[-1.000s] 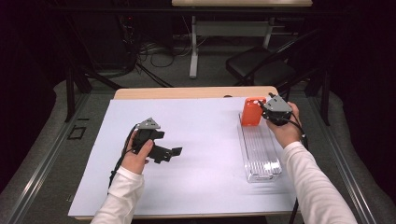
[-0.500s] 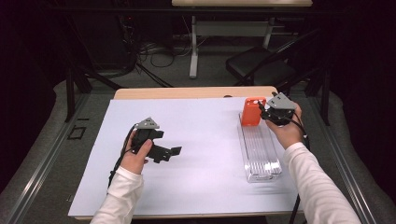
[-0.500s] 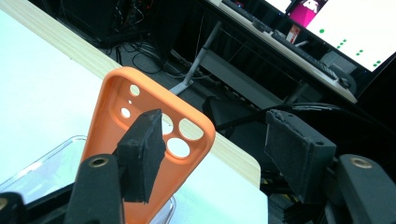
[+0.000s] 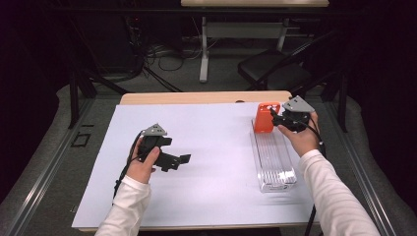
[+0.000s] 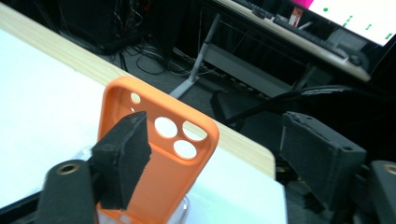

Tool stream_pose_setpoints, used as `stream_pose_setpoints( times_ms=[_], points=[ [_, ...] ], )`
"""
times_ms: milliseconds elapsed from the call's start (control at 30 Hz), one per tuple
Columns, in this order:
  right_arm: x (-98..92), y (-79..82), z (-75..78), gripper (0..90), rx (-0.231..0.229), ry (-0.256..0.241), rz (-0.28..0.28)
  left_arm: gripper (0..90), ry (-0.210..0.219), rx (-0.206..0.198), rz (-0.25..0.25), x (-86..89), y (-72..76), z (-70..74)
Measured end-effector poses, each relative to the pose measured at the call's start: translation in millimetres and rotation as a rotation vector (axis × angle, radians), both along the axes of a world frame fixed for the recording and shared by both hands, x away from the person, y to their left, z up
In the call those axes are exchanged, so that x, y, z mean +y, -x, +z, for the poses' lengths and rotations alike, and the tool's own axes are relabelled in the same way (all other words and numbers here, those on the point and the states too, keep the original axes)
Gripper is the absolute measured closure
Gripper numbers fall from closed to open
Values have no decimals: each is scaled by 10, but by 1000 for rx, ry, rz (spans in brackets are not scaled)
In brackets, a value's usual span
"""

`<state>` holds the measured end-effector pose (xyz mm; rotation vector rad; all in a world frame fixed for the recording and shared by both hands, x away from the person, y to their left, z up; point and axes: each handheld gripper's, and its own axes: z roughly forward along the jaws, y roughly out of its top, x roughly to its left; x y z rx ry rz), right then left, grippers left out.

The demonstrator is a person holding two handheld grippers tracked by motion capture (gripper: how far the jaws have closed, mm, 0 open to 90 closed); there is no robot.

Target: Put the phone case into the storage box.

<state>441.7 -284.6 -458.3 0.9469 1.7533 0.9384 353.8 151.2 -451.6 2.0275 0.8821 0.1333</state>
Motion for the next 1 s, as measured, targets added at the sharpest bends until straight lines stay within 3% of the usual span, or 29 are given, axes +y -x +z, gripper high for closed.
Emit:
stream_pose_setpoints(
  times_ms=[233,400,533,700,867,1000],
  points=[
    [-34,6,35,183,34,-72,-7,5,3,-2,1,5,-2,1],
    [-58,8,47,179,89,-131,-7,5,4,-1,3,6,2,6],
    [-64,11,46,151,134,-148,0,5,2,1,1,5,3,8],
    [-82,20,69,142,155,-197,15,5,3,-1,3,6,3,8],
    [-58,54,102,66,212,-256,64,5,6,-3,6,11,4,15],
    [-14,92,127,0,235,-257,113,5,7,-6,2,19,4,20]
  ],
)
